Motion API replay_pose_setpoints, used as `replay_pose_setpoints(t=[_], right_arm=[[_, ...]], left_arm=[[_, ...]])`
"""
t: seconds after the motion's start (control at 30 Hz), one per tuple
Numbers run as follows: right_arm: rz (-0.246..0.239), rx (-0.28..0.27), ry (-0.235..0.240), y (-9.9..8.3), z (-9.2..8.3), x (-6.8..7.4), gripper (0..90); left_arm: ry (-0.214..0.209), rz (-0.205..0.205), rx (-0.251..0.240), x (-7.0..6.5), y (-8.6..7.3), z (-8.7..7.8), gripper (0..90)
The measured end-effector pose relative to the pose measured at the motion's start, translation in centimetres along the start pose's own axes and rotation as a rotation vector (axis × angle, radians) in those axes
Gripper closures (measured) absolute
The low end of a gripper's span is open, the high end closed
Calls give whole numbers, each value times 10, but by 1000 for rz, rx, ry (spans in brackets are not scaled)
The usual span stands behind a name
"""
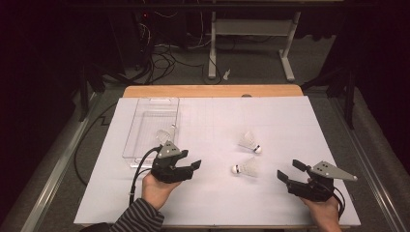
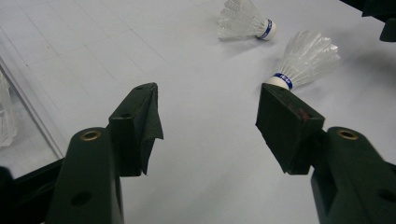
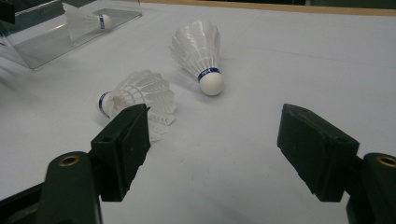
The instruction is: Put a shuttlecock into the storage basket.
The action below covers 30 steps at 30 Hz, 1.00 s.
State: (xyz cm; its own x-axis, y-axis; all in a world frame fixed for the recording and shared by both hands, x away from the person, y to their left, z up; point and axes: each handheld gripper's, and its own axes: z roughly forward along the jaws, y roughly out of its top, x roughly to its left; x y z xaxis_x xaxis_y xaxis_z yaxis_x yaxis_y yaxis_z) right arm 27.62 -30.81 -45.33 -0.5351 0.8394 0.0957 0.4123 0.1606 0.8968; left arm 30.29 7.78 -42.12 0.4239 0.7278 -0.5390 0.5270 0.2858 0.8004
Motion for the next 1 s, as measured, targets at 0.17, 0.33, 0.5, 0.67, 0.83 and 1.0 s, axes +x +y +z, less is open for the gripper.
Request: replay_pose_setpoints(t=[0.17,0.33,0.5,0.67,0.83,1.0], right_arm=[[-1,0,1,0,0,0,263],[-2,-3,1,0,-1,0,263],[1,-1,1,0,-1,0,262],[1,-1,0,0,-1,0,263],[0,-1,0,0,-1,0,263],[2,-1,0,0,-1,0,263]], left_arm=[[-4,-1,7,-2,-1,2,398],[-9,-5,6,-4,0,4,398],[-18,-1,12,-6,-1,7,398],[-21,-4,14,-8,-1,9,398],[-23,-11,17,-9,-1,11,398],[-28,-4,27,-10,-1,13,397]])
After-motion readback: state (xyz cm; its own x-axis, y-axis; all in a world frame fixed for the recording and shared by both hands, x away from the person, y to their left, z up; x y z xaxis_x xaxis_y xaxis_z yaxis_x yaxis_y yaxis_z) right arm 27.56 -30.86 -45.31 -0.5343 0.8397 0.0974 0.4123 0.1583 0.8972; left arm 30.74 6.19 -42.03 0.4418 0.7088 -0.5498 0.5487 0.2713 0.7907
